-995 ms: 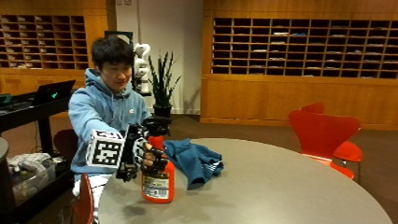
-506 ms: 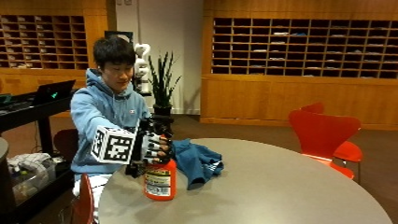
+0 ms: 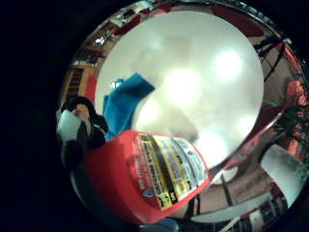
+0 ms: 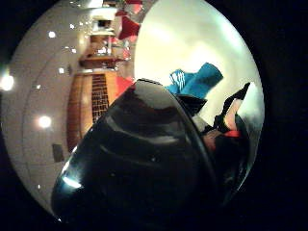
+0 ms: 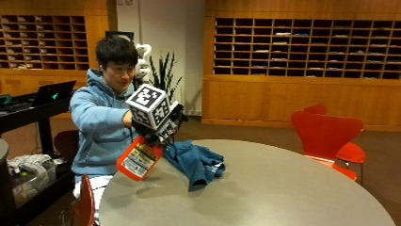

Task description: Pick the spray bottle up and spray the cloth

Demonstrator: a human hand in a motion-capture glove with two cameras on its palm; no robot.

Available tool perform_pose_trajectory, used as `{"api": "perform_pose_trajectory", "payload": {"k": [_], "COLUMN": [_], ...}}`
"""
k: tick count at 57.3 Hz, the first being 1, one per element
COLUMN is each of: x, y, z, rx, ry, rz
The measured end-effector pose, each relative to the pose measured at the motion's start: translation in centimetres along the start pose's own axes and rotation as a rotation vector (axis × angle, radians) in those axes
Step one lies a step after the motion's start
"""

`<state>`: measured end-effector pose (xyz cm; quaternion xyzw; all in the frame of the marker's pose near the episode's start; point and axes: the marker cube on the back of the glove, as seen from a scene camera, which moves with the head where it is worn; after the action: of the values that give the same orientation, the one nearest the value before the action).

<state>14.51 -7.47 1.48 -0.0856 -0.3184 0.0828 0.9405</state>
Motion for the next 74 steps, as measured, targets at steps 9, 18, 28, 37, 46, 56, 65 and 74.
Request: {"api": "perform_pose_trajectory", "payload": {"k": [9,18,28,37,46,56,65,74], "x": [-4.5,-7.7,-10.3,-11.1,-10.6,-10.6,-11.7,-13.0], "y": [1.4,2.0,2.3,2.0,1.5,1.3,1.9,2.2], "z": [0.7,0.7,1.5,3.6,6.7,7.6,6.5,4.8], "rx": [-0.149,-0.219,-0.254,-0.308,-0.395,-0.423,-0.403,-0.340], "ry": [0.279,0.504,0.690,0.747,0.756,0.755,0.751,0.772], "rz": [0.062,0.133,0.182,0.212,0.233,0.222,0.219,0.202]}}
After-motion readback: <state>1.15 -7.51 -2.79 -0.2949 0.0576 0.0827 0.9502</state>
